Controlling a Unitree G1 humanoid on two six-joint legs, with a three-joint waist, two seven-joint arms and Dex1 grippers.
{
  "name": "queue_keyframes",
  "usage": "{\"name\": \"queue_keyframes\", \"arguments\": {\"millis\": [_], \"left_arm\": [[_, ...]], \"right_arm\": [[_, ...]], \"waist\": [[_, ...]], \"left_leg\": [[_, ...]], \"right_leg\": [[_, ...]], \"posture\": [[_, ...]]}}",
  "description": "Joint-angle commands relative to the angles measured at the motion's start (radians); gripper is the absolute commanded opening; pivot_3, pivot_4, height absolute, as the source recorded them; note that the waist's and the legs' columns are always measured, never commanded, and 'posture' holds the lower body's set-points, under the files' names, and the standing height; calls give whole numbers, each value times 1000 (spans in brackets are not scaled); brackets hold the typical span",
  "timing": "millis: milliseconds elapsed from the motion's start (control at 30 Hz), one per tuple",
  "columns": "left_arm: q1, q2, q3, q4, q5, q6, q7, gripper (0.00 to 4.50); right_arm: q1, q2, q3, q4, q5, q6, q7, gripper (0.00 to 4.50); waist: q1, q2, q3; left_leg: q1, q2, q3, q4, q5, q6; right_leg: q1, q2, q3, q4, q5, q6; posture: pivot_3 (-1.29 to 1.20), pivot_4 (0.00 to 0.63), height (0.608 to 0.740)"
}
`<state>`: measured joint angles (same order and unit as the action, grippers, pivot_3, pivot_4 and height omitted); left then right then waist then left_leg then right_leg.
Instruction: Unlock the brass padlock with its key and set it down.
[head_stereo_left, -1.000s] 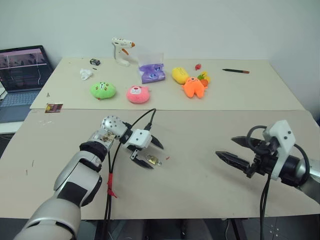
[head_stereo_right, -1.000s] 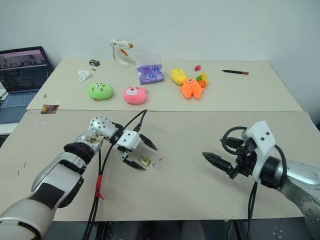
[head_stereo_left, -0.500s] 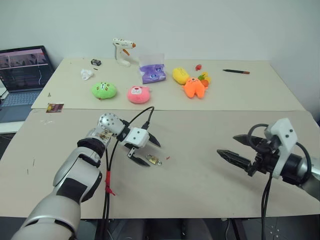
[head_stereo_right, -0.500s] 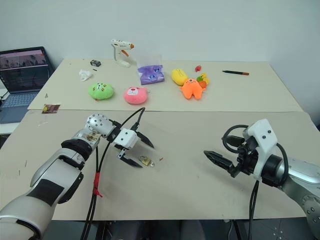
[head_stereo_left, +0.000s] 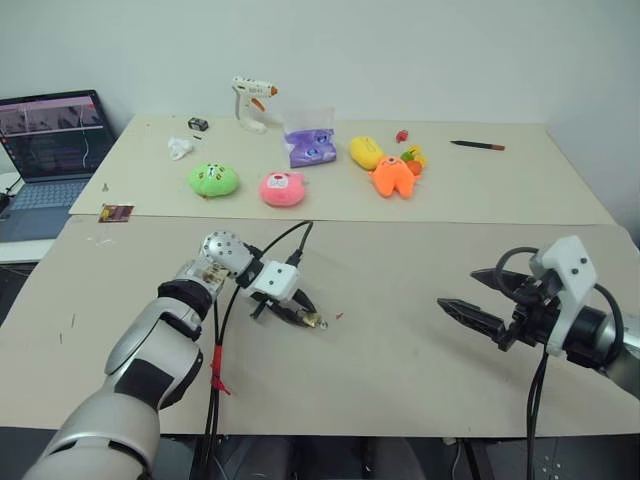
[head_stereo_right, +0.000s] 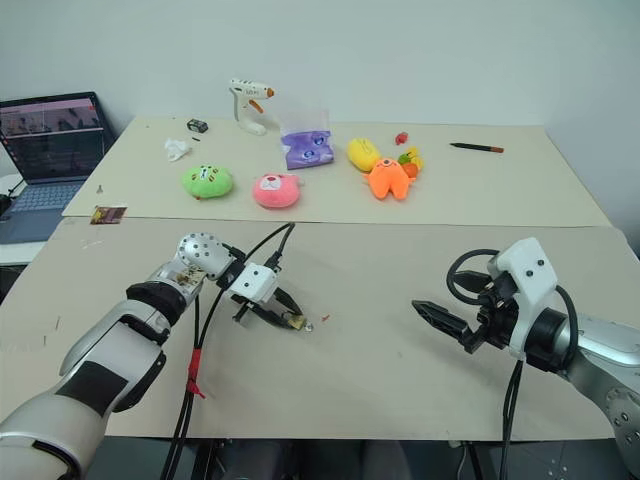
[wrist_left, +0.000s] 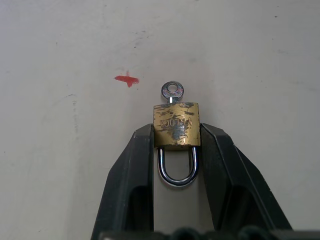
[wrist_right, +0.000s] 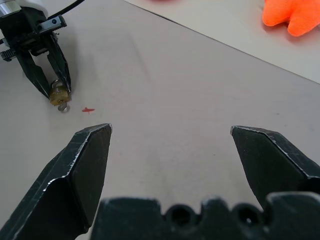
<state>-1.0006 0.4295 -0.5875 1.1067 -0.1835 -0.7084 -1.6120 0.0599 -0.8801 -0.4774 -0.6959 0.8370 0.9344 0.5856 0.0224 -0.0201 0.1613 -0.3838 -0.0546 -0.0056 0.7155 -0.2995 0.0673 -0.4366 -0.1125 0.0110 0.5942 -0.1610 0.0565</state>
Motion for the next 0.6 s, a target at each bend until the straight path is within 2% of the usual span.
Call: {"name": "queue_keyframes", "arguments": {"millis": [33, 133, 233, 367, 467, 600], "left_arm": [[17, -33, 53, -8, 8, 27, 2, 815], [24, -66, 158, -34, 17, 0, 147, 815], [54, -86, 230, -88, 53, -103, 298, 815], [220, -69, 258, -334, 97, -183, 415, 815], [375, -32, 294, -542, 261, -283, 580, 815], [499, -11, 365, -725, 442, -330, 768, 815]], "right_arm": [[-8, -11, -6, -16, 0, -18, 3, 4500], [-33, -7, 27, -9, 27, -10, 21, 4500], [-69, 24, 26, 36, 162, 82, -14, 4500], [-174, 85, 41, 188, 202, 156, -140, 4500], [-227, 103, 42, 250, 243, 191, -155, 4500], [-256, 109, 89, 245, 317, 241, -136, 4500]], "waist": [[1, 0, 0], [1, 0, 0], [-2, -1, 1], [-15, 0, 0], [-19, 0, 0], [-9, 0, 0]], "left_leg": [[0, 0, 0, 0, 0, 0], [-1, 0, 0, 0, 0, 0], [-2, 0, 0, 1, 0, 0], [0, 0, 1, -1, 0, 0], [1, 0, 2, -3, 0, -1], [-1, 0, 1, -4, 1, -2]], "right_leg": [[0, 0, 0, 0, 0, 0], [0, 0, 0, 0, 0, 0], [-2, 0, 0, 0, 0, 0], [-2, -1, 3, 0, 0, 0], [-3, -2, 4, 0, 0, 0], [-6, -2, 4, 0, 1, -1]], "posture": [[0, 150, 739], [0, 150, 739], [0, 150, 739], [0, 150, 739], [0, 150, 739], [0, 150, 739]]}}
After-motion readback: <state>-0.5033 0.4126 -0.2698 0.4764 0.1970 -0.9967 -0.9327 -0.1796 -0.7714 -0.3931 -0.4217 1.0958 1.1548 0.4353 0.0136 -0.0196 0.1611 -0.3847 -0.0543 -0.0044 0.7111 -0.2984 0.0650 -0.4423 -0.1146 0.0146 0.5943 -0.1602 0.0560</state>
